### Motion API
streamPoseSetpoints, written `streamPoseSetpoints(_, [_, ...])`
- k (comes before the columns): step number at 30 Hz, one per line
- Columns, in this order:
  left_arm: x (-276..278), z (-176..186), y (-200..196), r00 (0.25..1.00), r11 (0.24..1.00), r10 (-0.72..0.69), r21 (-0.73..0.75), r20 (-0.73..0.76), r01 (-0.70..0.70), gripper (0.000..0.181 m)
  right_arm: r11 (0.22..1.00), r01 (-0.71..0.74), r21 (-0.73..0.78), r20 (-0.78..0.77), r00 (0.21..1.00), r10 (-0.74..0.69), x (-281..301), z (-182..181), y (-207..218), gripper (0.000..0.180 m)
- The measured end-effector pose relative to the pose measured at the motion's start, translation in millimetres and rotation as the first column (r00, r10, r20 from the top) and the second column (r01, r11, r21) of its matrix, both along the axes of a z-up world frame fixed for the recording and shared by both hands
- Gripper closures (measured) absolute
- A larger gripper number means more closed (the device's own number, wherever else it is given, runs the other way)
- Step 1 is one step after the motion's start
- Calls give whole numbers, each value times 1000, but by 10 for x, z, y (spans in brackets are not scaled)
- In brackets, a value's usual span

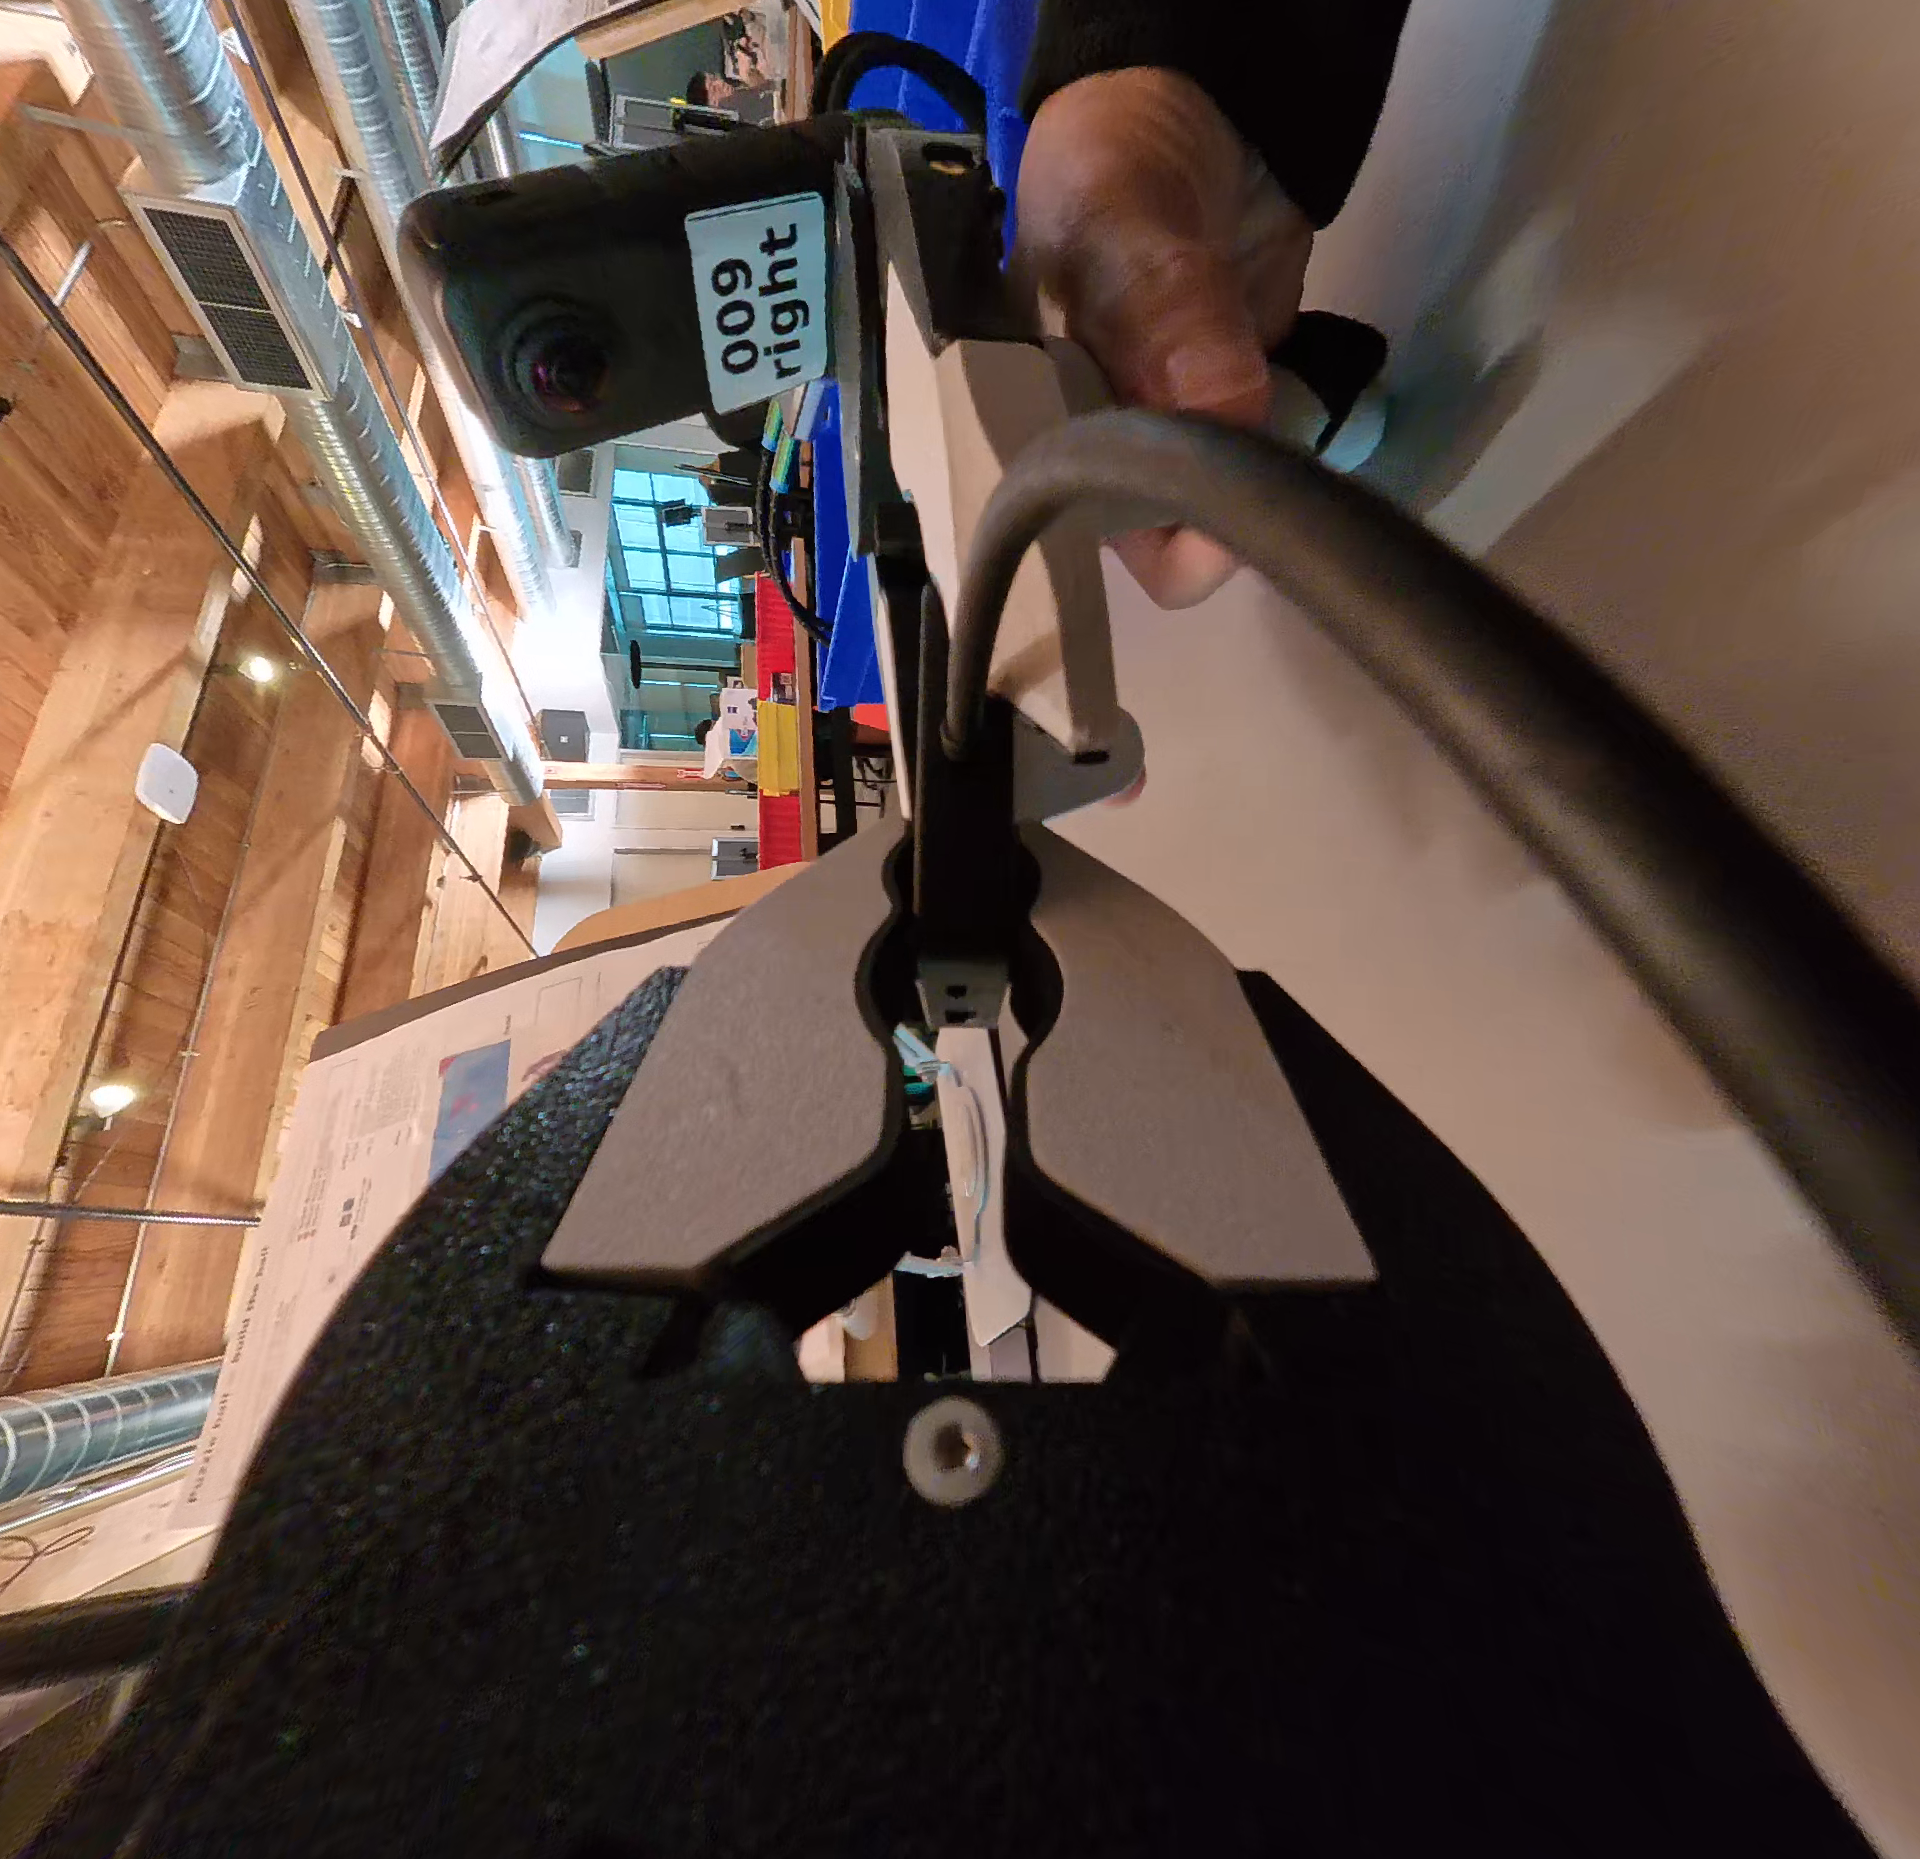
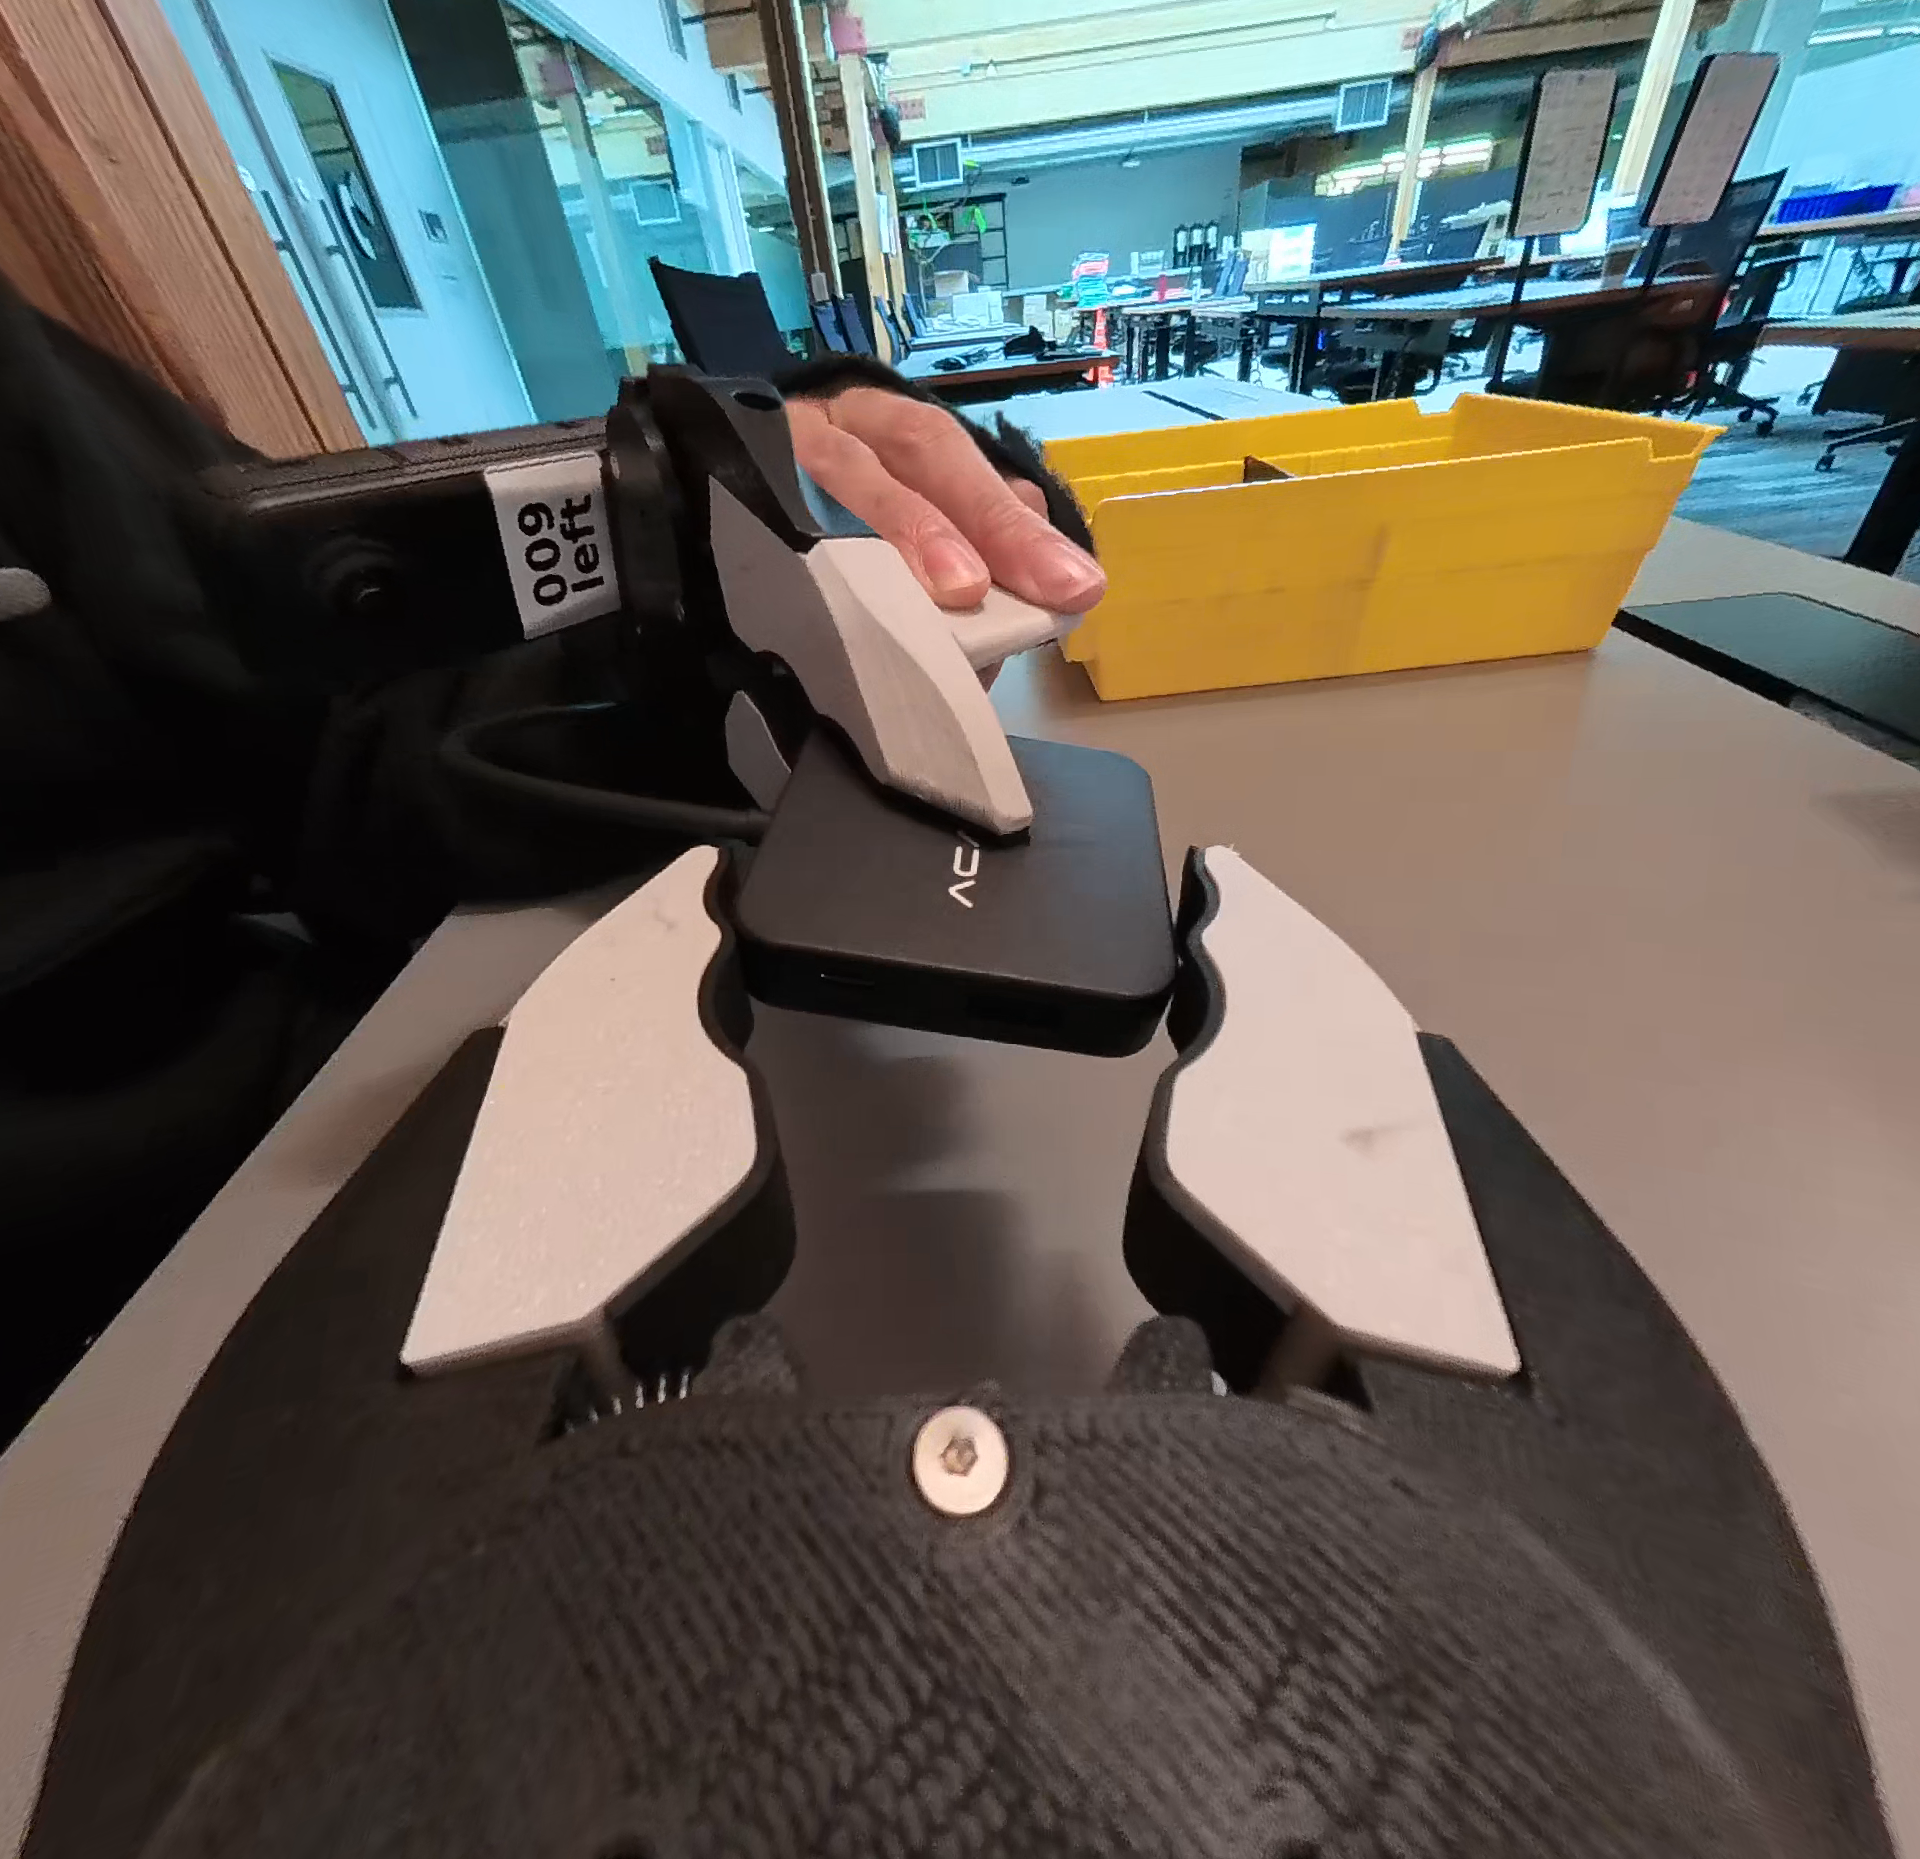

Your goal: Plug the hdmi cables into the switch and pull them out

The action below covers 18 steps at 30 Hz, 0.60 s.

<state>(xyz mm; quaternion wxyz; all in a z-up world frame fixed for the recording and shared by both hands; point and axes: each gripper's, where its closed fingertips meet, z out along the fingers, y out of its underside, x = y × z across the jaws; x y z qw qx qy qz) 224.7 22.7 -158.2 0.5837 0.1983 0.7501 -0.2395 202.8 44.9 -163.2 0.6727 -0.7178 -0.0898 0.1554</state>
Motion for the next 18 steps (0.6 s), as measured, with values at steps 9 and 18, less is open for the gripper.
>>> streamPoseSetpoints(9, [52,409,106,999,921,35,-387,-1,-33,148,986,77,145,-44,996,-72,231,316,-89,101])
streamPoseSetpoints(18, [4,1042,1153,929,428,10,-838,-370,-339,148,886,254,387,-253,954,-163,590,782,-466,101])
